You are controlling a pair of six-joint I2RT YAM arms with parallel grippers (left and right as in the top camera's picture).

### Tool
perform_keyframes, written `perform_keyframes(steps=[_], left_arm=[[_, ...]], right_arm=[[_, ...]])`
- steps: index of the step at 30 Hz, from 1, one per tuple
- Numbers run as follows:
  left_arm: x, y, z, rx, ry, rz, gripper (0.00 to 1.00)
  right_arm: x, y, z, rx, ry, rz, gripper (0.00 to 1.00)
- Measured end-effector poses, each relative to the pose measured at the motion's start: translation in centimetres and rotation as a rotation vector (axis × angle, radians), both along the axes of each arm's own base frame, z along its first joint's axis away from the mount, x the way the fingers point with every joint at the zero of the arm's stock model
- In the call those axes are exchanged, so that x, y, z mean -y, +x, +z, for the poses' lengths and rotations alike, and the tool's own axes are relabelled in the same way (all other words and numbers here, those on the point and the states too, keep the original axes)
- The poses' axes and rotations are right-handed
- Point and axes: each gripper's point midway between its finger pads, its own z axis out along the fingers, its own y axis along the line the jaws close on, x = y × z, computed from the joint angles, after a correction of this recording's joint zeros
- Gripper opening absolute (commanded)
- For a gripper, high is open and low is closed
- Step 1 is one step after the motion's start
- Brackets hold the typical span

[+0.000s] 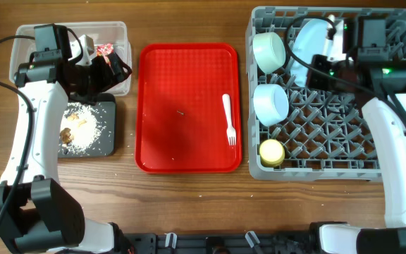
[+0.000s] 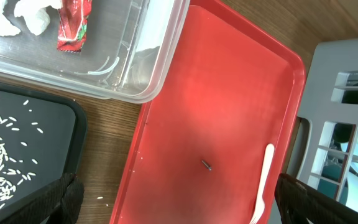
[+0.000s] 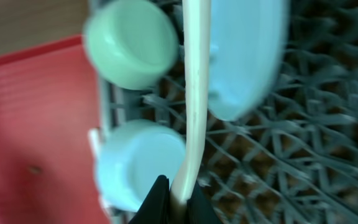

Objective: Sort waste into correct bins and load items into the dishwasher rack
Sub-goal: 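Insert the white spoon upright into the rack, release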

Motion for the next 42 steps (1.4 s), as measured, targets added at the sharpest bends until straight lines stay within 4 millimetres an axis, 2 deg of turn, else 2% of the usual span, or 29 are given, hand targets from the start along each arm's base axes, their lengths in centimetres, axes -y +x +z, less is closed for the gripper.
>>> perform_keyframes(steps=[3,8,18,23,31,34,36,42], left_arm=[[0.0,0.0,0.0,0.000,0.000,0.000,1.00],[0.0,0.0,0.0,0.000,0.000,0.000,1.00],[0.0,0.0,0.0,0.000,0.000,0.000,1.00],[0.0,0.0,0.0,0.000,0.000,0.000,1.00],[0.0,0.0,0.0,0.000,0.000,0.000,1.00],[0.0,0.0,0.0,0.000,0.000,0.000,1.00],[0.0,0.0,0.0,0.000,0.000,0.000,1.00],[0.0,0.0,0.0,0.000,0.000,0.000,1.00]], right_arm=[[1.6,-0.4,-0.3,-0.022,-0.075,-0.027,0.04],[2.5,-0.8,-1.2,-0.064,-0.140,-0.015,0.04],[2.4,-3.0,-7.6,-0.365,-0.147,0.027,0.05],[1.9,-4.1,-9.2,-0.461,-0.124,0.055,0.28],[1.2,-4.1,-9.2,-0.460,-0.091,0.078,0.37],[0.4,-3.8,-8.7,-0.441,-0.051,0.108,0.44],[-0.9,-2.7,-7.5,-0.386,0.001,0.154,0.51],[-6.4,-0.6,-2.9,-0.202,0.074,0.324,0.59]])
